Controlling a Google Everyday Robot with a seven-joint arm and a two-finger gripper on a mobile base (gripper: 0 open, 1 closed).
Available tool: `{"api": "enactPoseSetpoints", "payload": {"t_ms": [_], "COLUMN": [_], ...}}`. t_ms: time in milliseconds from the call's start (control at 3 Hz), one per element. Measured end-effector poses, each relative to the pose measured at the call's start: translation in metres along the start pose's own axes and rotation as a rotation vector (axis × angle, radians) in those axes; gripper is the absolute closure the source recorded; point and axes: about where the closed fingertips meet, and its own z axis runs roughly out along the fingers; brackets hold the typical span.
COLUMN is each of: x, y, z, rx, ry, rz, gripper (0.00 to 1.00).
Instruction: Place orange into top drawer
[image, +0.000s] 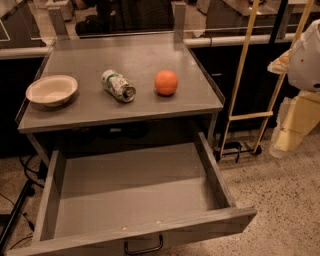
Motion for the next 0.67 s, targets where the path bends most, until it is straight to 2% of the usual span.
{"api": "enactPoseSetpoints", "payload": {"t_ms": [333, 667], "x": [0.0, -0.0026], "y": [0.0, -0.0029], "z": [0.0, -0.0001], "rx": [0.0, -0.039], "ry": [0.0, -0.029], "rz": [0.0, -0.068], "gripper": [0.0, 0.0]}}
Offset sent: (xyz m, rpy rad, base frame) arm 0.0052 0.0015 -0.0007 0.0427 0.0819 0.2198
